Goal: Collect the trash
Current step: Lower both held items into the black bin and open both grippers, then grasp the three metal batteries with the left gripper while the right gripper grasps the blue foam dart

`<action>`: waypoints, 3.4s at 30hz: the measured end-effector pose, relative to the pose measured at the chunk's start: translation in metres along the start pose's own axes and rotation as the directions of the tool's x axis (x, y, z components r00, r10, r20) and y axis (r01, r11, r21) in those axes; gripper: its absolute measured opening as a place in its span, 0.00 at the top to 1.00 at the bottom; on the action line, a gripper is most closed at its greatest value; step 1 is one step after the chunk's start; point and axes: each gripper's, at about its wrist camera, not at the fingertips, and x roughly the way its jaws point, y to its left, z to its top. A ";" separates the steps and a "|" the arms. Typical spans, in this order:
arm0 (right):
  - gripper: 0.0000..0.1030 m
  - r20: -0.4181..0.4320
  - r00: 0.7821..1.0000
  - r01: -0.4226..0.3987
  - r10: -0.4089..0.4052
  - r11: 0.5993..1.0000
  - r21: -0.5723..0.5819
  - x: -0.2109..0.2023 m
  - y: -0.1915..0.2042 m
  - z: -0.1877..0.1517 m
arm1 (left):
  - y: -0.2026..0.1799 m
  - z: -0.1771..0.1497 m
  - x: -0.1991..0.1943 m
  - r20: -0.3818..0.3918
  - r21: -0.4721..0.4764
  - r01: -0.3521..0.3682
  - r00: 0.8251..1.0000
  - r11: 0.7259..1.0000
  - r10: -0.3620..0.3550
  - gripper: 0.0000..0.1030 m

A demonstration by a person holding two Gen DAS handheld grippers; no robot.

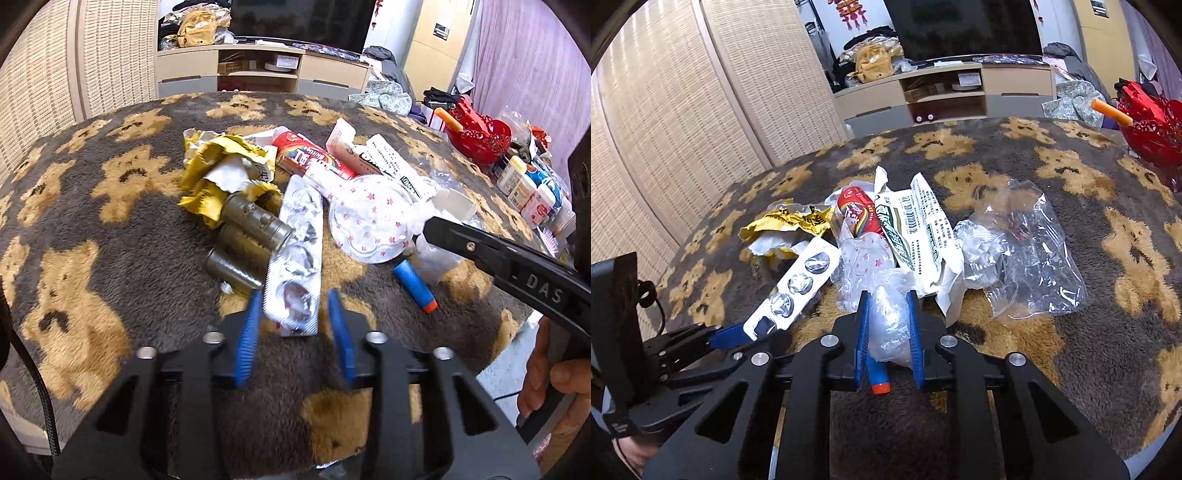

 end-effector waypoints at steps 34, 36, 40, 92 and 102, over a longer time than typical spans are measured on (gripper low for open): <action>0.83 0.120 0.992 -0.028 0.032 0.999 -0.039 -0.182 0.033 -0.067 | -0.084 -0.082 -0.181 0.152 0.071 0.015 0.988 0.997 -0.026 0.94; 0.83 0.096 0.995 -0.017 0.021 0.999 -0.044 -0.183 0.033 -0.083 | -0.086 -0.097 -0.181 0.135 0.067 0.022 0.990 0.998 -0.031 0.94; 0.83 0.036 0.999 -0.001 0.003 0.999 -0.036 -0.176 0.027 -0.113 | -0.089 -0.126 -0.172 0.088 0.063 0.038 0.995 0.997 -0.043 0.94; 0.27 -0.077 0.995 0.075 -0.066 0.990 0.119 -0.135 -0.017 -0.134 | -0.062 -0.165 -0.120 -0.082 -0.007 0.002 0.997 1.000 -0.003 0.23; 0.27 -0.025 0.998 0.056 -0.053 0.992 0.116 -0.128 -0.010 -0.092 | -0.040 -0.127 -0.125 -0.022 -0.018 -0.034 0.999 0.999 0.034 0.22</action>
